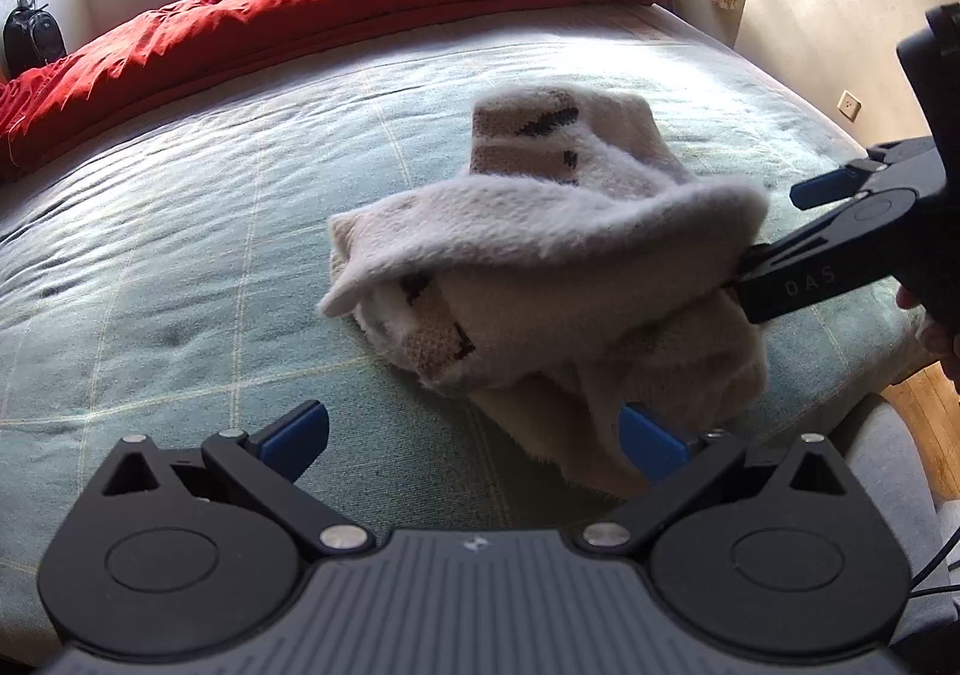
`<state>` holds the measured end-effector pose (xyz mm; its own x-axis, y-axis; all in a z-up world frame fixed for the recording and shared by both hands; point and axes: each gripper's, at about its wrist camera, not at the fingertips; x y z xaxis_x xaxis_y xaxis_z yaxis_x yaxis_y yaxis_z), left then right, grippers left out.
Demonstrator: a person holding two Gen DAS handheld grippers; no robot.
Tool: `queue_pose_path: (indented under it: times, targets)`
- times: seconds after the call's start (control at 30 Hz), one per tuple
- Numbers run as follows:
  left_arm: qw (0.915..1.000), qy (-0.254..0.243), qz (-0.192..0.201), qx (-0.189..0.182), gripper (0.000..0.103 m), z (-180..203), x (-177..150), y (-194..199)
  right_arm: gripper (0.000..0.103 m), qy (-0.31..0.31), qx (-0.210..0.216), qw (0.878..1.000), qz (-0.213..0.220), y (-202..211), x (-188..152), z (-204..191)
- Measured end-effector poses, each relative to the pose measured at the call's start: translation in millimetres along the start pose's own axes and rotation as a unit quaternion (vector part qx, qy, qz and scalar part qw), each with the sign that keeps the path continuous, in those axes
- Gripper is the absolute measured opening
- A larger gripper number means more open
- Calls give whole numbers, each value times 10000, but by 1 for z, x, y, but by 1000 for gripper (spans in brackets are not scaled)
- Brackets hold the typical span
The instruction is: Fold clothes
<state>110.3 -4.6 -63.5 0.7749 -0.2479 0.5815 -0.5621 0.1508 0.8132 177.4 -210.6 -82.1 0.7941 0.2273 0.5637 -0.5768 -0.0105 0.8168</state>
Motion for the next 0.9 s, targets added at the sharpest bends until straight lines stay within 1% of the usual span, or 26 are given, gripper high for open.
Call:
queue_pose_path:
  times: [0.27, 0.5, 0.6, 0.77, 0.83, 0.9]
  targets:
    - [9998, 159, -74, 40, 102, -12, -1, -8, 103, 432, -104, 9982, 412, -6, 52, -19]
    - [9994, 309, -120, 85, 102, -30, 2, -17, 103, 431, -23, 9972, 610, -25, 98, -30]
    - [9991, 396, -142, 81, 102, -39, 3, -22, 103, 435, 118, 9971, 614, -39, 119, -38]
    - [9983, 533, -177, 122, 102, -53, 5, -29, 103, 324, 369, 9975, 504, -66, 149, -53]
    - [9982, 562, -157, 134, 102, -59, 7, -31, 103, 206, 573, 9964, 590, -64, 159, -53]
    - [9981, 588, -143, 135, 102, -63, 8, -32, 103, 198, 662, 9951, 706, -56, 164, -51]
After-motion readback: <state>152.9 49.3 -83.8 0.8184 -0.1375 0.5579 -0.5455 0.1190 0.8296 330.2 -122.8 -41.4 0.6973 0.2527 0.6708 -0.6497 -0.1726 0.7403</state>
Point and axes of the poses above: each gripper's, at about its wrist camera, not at the fingertips, and y roughly against the way its jaws point, z to its right, x to its top
